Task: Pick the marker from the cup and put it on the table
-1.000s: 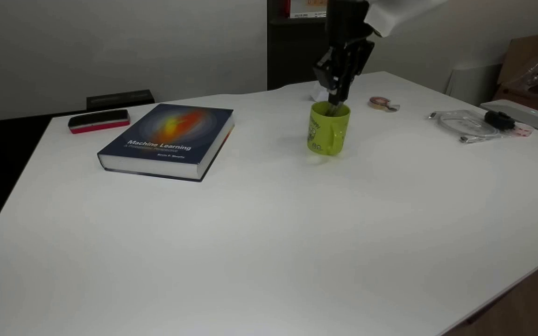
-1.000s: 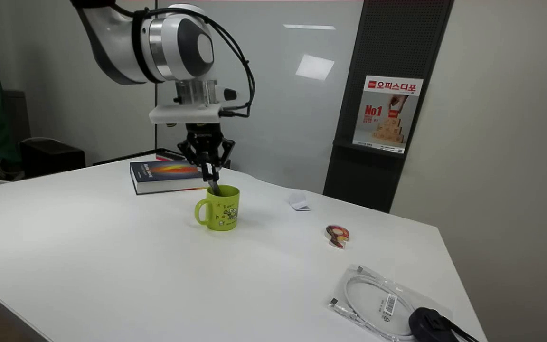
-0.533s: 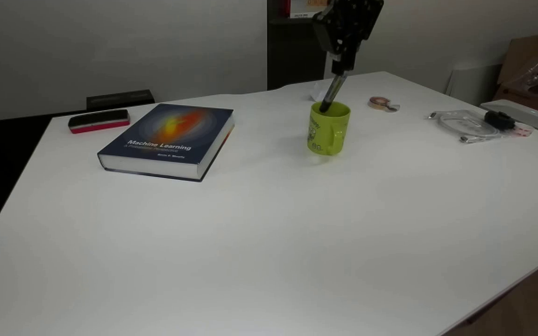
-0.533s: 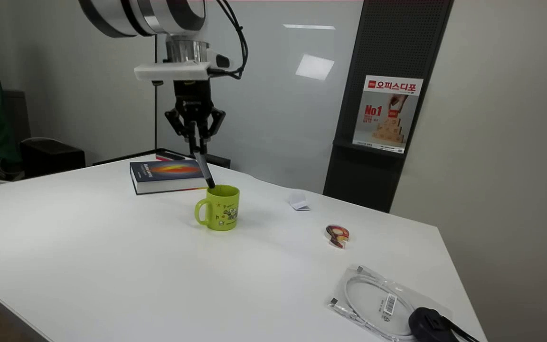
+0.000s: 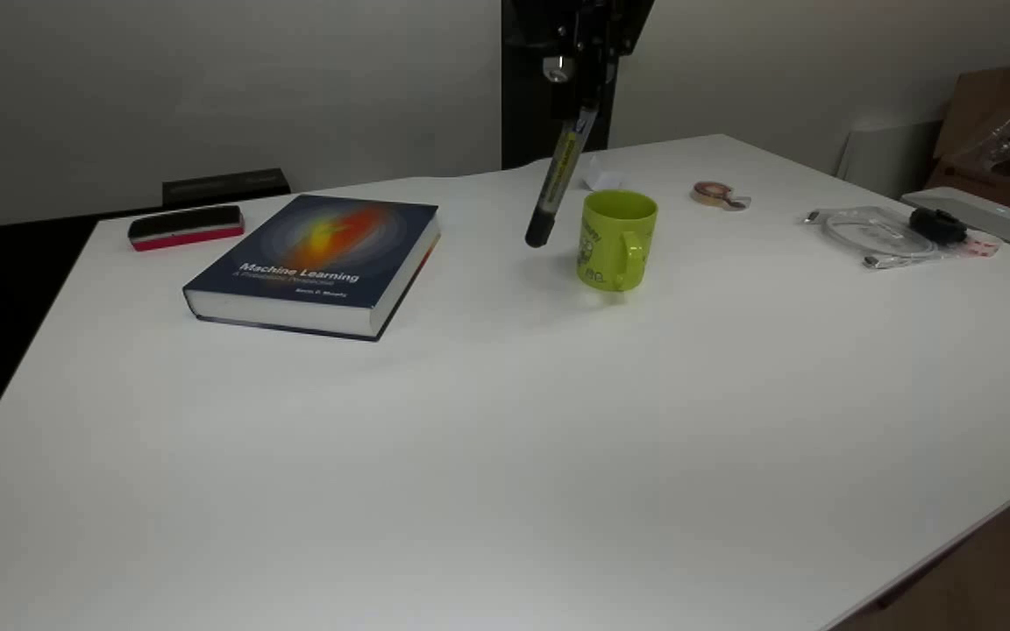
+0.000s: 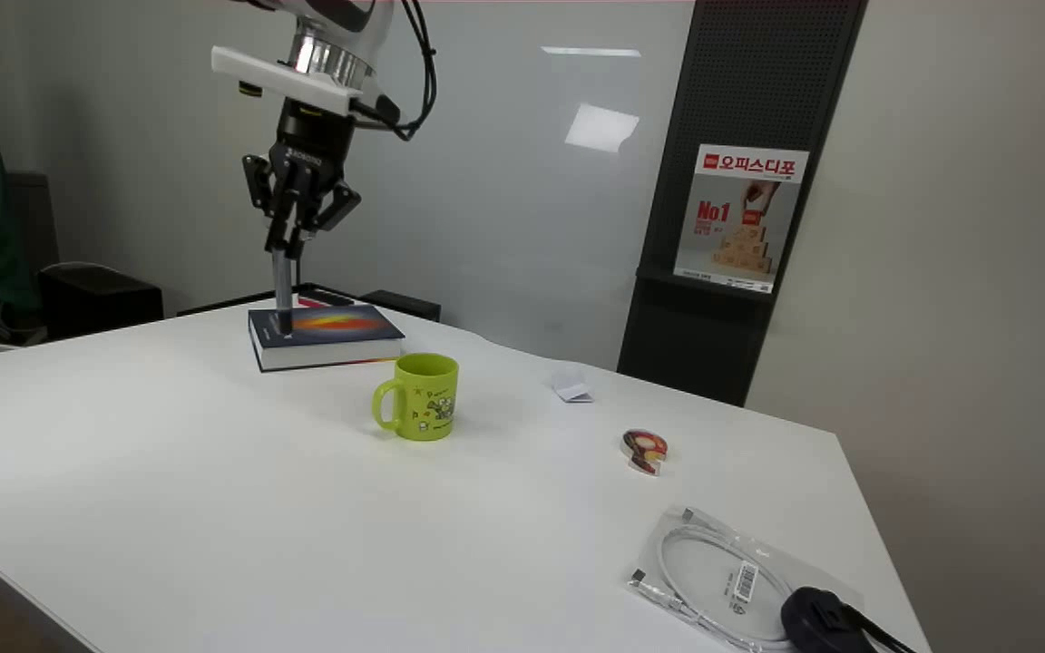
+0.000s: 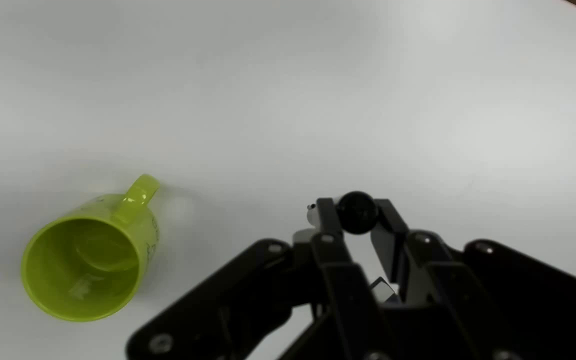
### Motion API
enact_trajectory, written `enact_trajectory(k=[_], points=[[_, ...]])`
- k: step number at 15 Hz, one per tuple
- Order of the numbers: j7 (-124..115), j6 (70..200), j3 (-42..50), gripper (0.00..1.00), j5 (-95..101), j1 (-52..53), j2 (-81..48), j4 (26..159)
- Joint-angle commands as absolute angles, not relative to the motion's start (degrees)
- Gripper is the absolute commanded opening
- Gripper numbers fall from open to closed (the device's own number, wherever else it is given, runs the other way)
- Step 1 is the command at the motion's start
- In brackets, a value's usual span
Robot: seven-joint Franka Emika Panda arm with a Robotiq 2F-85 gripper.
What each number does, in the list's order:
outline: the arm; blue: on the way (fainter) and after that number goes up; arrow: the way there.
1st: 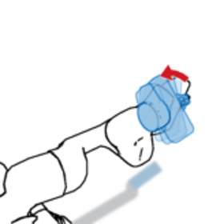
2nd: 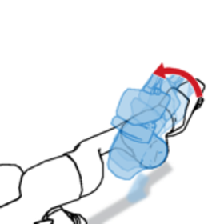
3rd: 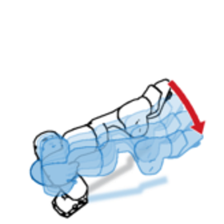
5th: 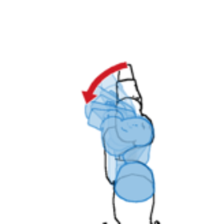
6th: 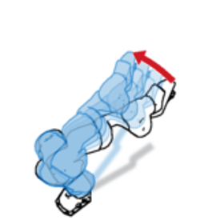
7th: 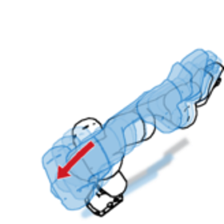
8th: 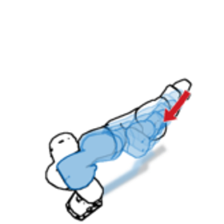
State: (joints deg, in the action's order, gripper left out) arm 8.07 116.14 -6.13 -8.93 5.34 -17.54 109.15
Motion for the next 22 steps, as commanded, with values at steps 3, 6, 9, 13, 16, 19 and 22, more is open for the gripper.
enact_trajectory(k=[3,6,9,13,16,19,22], points=[[8.46,111.8,-5.19,0.06,-14.67,0.83,-26.23,102.04],[8.98,110.41,-5.11,0.06,-18.96,-2.29,-30.14,100.47],[10.09,105.63,-5.82,0.06,-23.64,-4.84,-33.1,98.29],[7.33,100.96,-5.34,0.06,-26.32,-4.53,-34.56,96.47],[4.86,102.4,-4.5,0.06,-26.26,-3.73,-34.59,96.6],[2.86,102.62,-4.04,0.06,-26.38,-3.81,-34.98,96.67],[2.76,103.1,-3.79,0.06,-26.39,-4.12,-35.04,97.01]])
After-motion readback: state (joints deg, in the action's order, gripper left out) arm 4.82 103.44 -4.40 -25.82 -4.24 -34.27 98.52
